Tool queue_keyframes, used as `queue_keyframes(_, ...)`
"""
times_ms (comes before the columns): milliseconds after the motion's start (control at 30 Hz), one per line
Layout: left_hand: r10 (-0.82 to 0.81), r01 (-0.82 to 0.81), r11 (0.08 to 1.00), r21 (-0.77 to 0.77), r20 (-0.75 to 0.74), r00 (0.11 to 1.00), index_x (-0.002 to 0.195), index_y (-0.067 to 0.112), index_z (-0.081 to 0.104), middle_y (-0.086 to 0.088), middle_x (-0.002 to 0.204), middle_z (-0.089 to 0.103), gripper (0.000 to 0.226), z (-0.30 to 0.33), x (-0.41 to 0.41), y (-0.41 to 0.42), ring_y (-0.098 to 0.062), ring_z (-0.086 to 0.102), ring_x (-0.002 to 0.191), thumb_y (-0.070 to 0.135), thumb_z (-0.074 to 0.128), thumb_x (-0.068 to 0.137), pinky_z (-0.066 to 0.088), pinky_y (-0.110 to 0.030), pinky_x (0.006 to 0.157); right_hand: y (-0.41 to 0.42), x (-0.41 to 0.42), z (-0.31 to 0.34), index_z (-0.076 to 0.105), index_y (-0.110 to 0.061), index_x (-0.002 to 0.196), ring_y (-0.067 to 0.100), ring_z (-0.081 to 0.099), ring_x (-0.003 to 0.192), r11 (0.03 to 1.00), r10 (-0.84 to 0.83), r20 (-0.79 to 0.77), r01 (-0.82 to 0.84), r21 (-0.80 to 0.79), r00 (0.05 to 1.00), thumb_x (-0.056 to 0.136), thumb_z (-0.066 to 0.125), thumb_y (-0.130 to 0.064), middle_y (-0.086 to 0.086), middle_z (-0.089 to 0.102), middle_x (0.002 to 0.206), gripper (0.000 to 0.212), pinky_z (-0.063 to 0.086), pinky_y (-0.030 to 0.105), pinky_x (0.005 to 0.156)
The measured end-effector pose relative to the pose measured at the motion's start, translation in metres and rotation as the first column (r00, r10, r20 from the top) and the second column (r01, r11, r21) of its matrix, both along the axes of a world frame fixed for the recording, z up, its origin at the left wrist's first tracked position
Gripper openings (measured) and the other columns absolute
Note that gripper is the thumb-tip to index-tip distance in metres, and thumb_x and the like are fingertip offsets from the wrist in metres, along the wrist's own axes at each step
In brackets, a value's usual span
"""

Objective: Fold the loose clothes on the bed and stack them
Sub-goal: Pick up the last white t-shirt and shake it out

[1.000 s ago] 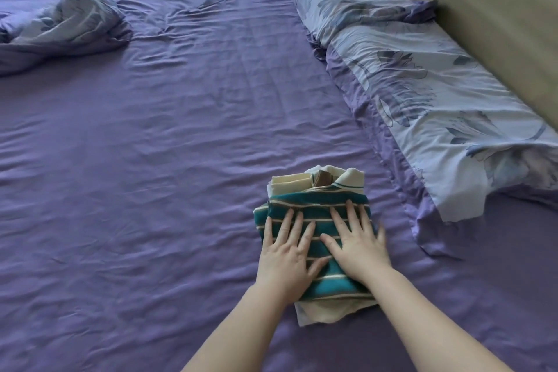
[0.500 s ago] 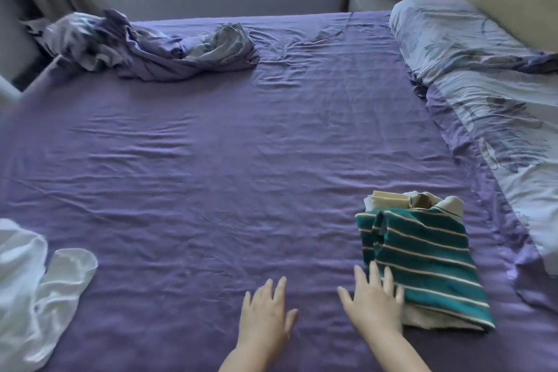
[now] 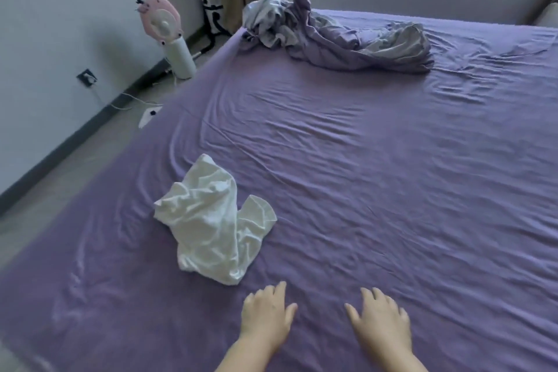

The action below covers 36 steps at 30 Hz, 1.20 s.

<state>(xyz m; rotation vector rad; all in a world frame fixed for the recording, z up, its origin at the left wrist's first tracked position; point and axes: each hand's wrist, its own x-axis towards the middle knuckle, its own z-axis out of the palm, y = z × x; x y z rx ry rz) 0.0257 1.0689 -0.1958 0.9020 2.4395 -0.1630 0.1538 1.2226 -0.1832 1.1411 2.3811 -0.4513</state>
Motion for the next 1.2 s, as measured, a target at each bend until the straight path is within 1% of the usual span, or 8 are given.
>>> queue_keyframes(267,0.092,-0.088,0.995,0.056,-0.081,0.992,0.136,0.023,0.036,0.001,0.130,0.050,0.047,-0.003,-0.120,-0.103,-0.022,0.046,0.122,0.046,0.040,0.094,0.034,-0.035,0.100,-0.095,-0.135,-0.013,0.039,-0.025,0.132,0.018,0.038,0.128,0.970,0.233,-0.141,-0.240,-0.038,0.962,0.092,0.040,-0.051,-0.004,0.041,0.136,0.049,0.036,0.033,0.101)
queue_keyframes(467,0.055,-0.049,0.997,0.066,-0.106,0.993,0.141,0.025,0.028,-0.005,0.149,0.020,0.058,-0.037,-0.167,-0.126,-0.024,0.021,0.138,0.021,0.055,0.090,0.026,-0.035,0.110,-0.143,-0.196,-0.045,0.034,-0.029,0.136,0.016,0.026,0.135,0.894,0.412,-0.297,-0.445,-0.048,0.861,0.086,0.053,-0.039,-0.006,0.030,0.145,0.054,0.037,0.031,0.098)
queue_keyframes(567,0.080,-0.070,0.995,0.069,-0.153,0.985,0.132,0.026,0.037,-0.005,0.145,0.022,0.050,-0.047,-0.182,-0.123,-0.027,0.020,0.136,0.013,0.055,0.087,0.029,-0.036,0.107,-0.151,-0.210,-0.061,0.050,-0.025,0.123,0.022,0.027,0.137,0.897,0.433,-0.295,-0.439,0.048,0.852,0.083,0.058,-0.032,0.002,0.031,0.148,0.041,0.038,0.035,0.094)
queue_keyframes(667,0.088,-0.062,0.986,0.154,-0.169,0.982,0.118,0.023,0.051,0.000,0.133,0.041,0.027,-0.045,-0.199,-0.116,-0.022,0.031,0.128,0.017,0.045,0.093,0.031,-0.032,0.101,-0.138,-0.216,-0.061,0.061,-0.016,0.096,0.023,0.049,0.112,0.952,0.252,-0.469,-0.303,-0.035,0.846,0.090,0.054,-0.027,-0.001,0.057,0.119,0.014,0.044,0.031,0.079)
queue_keyframes(800,0.195,-0.206,0.906,0.370,0.066,0.979,0.115,0.019,0.056,-0.002,0.114,0.063,0.024,-0.004,-0.218,-0.099,-0.024,0.054,0.109,0.020,0.045,0.094,0.040,-0.034,0.090,-0.101,-0.218,-0.017,0.051,-0.030,0.079,0.014,0.055,0.076,0.903,-0.298,-0.596,0.017,-0.429,0.746,0.093,0.054,-0.023,-0.010,0.060,0.079,0.015,0.039,0.011,0.062)
queue_keyframes(967,0.170,-0.335,0.740,0.583,0.320,0.932,0.093,0.015,0.063,0.004,0.081,0.063,0.016,0.087,-0.230,-0.057,-0.011,0.056,0.076,0.029,0.055,0.093,0.037,-0.010,0.063,-0.054,-0.216,0.069,0.059,-0.033,0.079,0.009,0.055,0.067,0.865,-0.446,-0.684,0.081,-0.496,0.577,0.090,0.059,-0.023,-0.004,0.064,0.075,0.015,0.044,0.018,0.061)
queue_keyframes(1067,0.121,-0.431,0.626,0.650,0.464,0.877,0.074,0.019,0.063,0.011,0.061,0.049,0.022,0.147,-0.223,-0.027,-0.002,0.045,0.058,0.035,0.062,0.089,0.034,-0.014,0.055,-0.032,-0.207,0.129,0.062,-0.028,0.079,0.015,0.055,0.067,0.865,-0.462,-0.726,0.076,-0.497,0.510,0.088,0.062,-0.015,0.000,0.062,0.072,0.016,0.047,0.036,0.068)
queue_keyframes(1200,0.030,-0.523,0.534,0.664,0.603,0.797,0.073,0.014,0.062,0.004,0.062,0.051,0.029,0.220,-0.191,0.010,-0.008,0.044,0.058,0.039,0.063,0.088,0.036,-0.026,0.057,-0.017,-0.175,0.202,0.063,-0.027,0.086,0.017,0.061,0.076,0.868,-0.456,-0.774,0.030,-0.495,0.440,0.085,0.066,-0.011,-0.002,0.067,0.082,0.016,0.053,0.037,0.074)
